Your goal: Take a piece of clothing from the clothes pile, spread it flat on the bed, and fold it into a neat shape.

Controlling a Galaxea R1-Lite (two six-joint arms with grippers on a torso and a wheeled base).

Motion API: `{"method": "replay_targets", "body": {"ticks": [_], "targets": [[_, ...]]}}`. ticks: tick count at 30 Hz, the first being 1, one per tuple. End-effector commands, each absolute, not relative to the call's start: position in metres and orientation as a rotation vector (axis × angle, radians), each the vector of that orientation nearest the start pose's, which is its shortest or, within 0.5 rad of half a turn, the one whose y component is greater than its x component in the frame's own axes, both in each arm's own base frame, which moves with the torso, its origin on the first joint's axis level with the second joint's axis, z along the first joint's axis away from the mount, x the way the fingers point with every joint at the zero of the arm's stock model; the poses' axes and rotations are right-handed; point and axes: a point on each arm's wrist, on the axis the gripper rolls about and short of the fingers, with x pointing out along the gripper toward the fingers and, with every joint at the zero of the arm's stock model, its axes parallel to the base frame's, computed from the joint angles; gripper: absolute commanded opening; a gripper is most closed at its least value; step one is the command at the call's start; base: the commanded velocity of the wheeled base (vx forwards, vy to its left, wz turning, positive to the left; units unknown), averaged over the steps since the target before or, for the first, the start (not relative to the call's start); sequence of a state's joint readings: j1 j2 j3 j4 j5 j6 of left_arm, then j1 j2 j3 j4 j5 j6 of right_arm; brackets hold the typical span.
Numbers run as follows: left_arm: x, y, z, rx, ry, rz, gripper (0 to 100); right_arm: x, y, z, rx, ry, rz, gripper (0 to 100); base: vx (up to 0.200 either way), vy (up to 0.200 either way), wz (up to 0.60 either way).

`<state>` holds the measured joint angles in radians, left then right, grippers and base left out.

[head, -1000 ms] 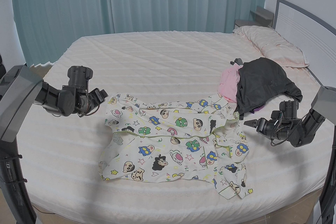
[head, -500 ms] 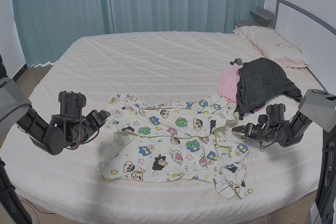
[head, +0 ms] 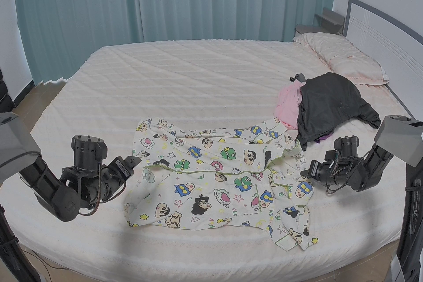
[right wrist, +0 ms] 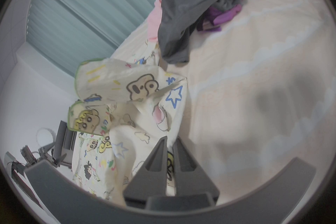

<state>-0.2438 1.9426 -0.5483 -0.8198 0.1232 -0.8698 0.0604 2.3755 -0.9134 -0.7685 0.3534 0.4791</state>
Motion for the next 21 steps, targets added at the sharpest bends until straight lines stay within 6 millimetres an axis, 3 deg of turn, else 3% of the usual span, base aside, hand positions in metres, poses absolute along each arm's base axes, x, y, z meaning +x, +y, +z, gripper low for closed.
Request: {"method": "replay_targets", "body": {"ticks": [1,11,19,20,21], "targets": [[0.27,-0.069,0.053,-0.732,0.601,0.144,100,0.366,0.012,-0.007,0.602,0.705,0.15,0,0.0,0.0,0.0],[0.266,-0.072,0.038,-0.719,0.649,0.141,100,0.331,-0.04,-0.004,0.679,0.574,0.025,0,0.0,0.0,0.0],[0.261,-0.081,0.026,-0.693,0.706,0.128,100,0.329,-0.05,0.003,0.684,0.543,0.014,0,0.0,0.0,0.0],[0.261,-0.081,0.025,-0.693,0.71,0.128,100,0.33,-0.05,0.003,0.685,0.541,0.015,100,0.0,0.0,0.0],[0.261,-0.081,0.025,-0.693,0.712,0.127,100,0.33,-0.051,0.003,0.685,0.538,0.011,100,0.0,0.0,0.0]]}}
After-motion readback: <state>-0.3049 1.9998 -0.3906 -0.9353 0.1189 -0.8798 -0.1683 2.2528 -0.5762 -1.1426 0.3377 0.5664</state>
